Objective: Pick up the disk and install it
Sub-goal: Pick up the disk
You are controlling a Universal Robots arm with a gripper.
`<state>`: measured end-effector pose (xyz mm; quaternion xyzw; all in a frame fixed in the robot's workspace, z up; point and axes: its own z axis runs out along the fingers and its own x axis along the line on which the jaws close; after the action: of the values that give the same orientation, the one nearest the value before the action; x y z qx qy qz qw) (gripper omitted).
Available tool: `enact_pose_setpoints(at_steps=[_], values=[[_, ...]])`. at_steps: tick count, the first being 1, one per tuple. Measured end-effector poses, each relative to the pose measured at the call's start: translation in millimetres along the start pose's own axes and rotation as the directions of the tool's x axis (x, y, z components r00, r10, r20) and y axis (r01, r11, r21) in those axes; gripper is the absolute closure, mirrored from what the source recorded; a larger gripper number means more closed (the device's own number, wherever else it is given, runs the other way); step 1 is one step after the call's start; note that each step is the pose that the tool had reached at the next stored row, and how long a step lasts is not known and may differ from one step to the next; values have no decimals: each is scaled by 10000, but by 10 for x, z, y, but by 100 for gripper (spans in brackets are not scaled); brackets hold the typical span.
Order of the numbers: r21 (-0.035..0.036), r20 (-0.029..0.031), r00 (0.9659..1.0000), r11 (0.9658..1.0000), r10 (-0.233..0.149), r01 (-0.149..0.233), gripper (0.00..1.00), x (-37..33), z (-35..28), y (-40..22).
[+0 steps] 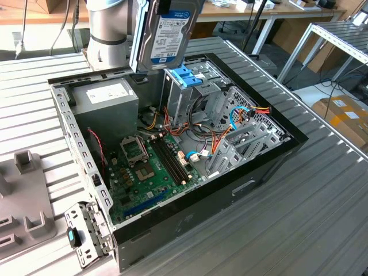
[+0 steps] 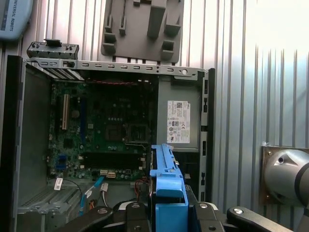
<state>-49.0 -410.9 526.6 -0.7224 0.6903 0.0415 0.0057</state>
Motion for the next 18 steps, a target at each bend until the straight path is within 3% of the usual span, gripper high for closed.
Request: enact_pose_setpoints(at_steps=[18], values=[[0,0,10000,10000,1,-1,63,11,-9,-235]])
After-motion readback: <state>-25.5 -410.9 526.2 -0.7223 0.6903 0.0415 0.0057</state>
